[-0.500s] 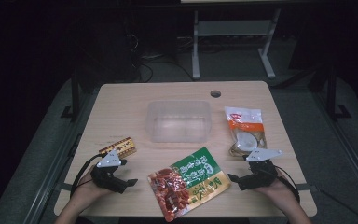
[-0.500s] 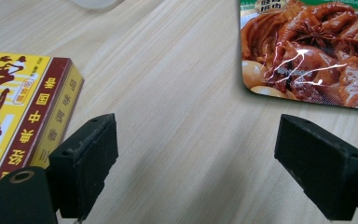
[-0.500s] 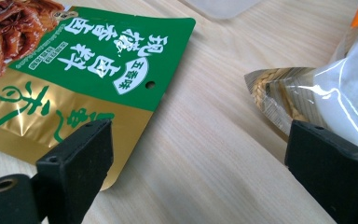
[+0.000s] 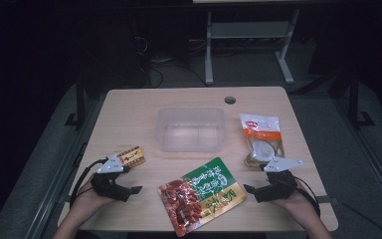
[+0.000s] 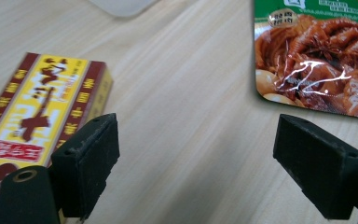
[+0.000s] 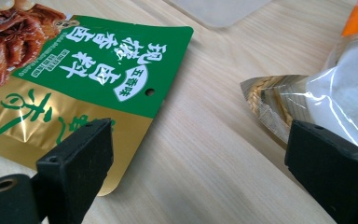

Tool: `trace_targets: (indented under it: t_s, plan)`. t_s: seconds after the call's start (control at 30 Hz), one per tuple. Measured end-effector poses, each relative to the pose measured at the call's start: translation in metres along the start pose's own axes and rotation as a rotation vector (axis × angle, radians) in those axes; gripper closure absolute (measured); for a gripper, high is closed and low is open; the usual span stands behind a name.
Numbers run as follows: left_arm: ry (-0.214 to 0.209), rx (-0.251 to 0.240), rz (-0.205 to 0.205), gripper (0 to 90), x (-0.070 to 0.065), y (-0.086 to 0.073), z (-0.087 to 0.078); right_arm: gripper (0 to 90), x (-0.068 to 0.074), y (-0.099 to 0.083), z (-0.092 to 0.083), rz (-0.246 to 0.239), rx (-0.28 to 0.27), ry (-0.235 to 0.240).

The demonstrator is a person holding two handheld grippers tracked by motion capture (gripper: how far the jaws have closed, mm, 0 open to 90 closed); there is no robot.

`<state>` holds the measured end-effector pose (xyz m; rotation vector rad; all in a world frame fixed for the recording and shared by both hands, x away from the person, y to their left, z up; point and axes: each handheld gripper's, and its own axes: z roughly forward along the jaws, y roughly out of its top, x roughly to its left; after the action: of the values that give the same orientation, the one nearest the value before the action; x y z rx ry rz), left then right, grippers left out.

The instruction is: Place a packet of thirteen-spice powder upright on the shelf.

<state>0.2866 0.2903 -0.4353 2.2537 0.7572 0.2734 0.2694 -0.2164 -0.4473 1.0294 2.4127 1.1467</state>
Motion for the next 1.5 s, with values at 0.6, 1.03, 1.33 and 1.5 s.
trace_targets:
  t_s: [0.6, 1.03, 1.33, 1.5]
  plan:
    - [0.057, -0.016, -0.038, 13.7, 0.024, 0.015, -0.018, 7.9, 0.0, 0.001, -0.001, 0.0, -0.003, 0.001]
    - [0.089, 0.013, -0.039, 14.2, 0.049, 0.022, -0.021, 7.9, 0.001, 0.002, -0.002, -0.01, -0.009, -0.012]
    - [0.081, 0.052, -0.023, 14.1, 0.066, 0.023, -0.014, 7.9, 0.002, 0.001, -0.002, -0.021, -0.014, -0.008]
    - [0.088, 0.101, 0.035, 13.3, 0.072, 0.02, 0.0, 7.9, 0.002, 0.0, -0.001, -0.021, -0.012, 0.001]
